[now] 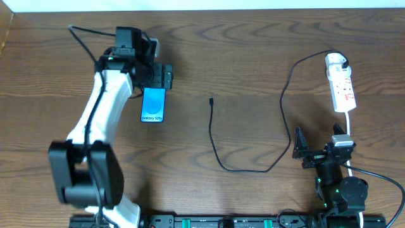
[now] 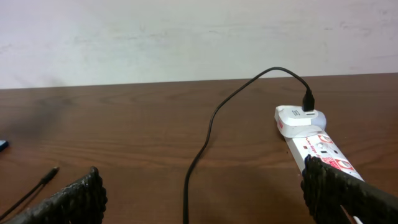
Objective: Plug charger to phone and switch on socket
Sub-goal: 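Reach the left gripper forward over the blue Galaxy phone, then lower the left gripper and grasp the phone's top edge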
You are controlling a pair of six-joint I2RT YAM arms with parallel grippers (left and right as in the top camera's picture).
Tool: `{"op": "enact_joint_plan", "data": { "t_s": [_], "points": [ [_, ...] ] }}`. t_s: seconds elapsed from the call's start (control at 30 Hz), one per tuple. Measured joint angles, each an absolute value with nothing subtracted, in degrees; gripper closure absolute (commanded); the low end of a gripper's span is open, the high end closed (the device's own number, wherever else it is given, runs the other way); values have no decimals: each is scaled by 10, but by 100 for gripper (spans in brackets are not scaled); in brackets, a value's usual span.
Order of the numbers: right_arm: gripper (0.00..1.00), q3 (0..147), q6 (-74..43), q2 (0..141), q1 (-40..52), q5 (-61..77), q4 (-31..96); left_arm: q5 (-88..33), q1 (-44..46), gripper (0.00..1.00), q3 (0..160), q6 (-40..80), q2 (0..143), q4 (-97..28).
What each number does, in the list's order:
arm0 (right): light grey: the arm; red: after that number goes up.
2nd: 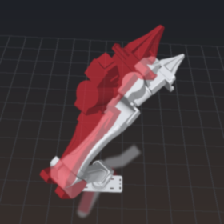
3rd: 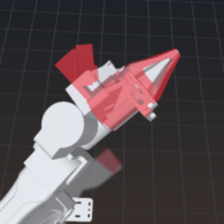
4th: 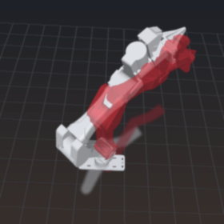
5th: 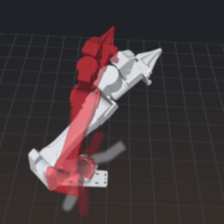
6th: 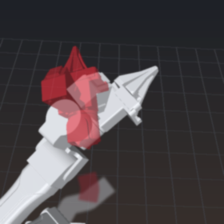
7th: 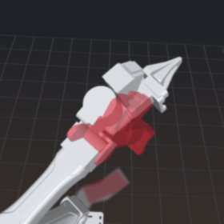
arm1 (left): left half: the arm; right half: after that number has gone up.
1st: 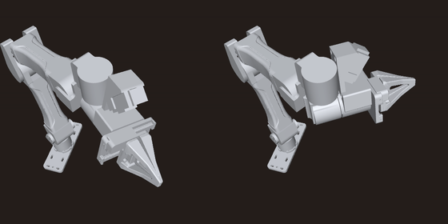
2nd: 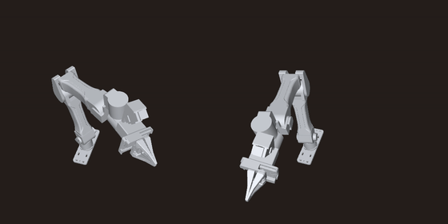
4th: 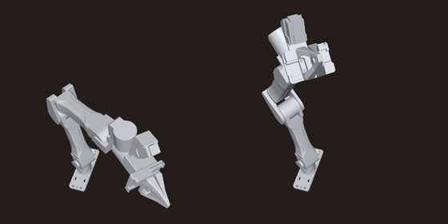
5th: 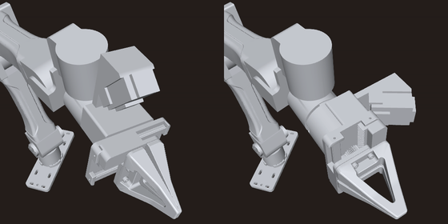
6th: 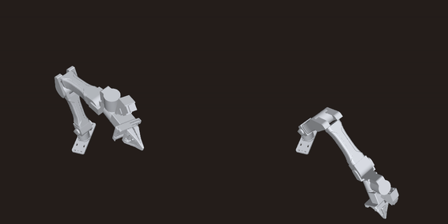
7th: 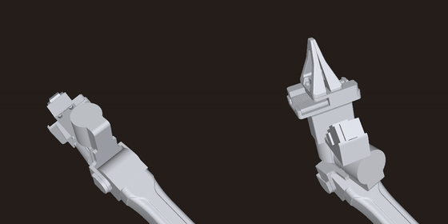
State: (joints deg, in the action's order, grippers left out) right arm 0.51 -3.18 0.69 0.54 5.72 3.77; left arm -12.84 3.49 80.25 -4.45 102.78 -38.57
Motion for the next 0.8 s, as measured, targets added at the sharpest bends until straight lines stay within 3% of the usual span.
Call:
{"op": "enact_joint_plan", "data": {
  "t_s": [0.33,0.8],
  "points": [
    [1,5,-32,7,5,57,38,-93,35,2,802,-22,1138,-377],
    [1,5,-32,7,5,57,38,-60,31,3,802,18,1149,-388]
  ]
}}
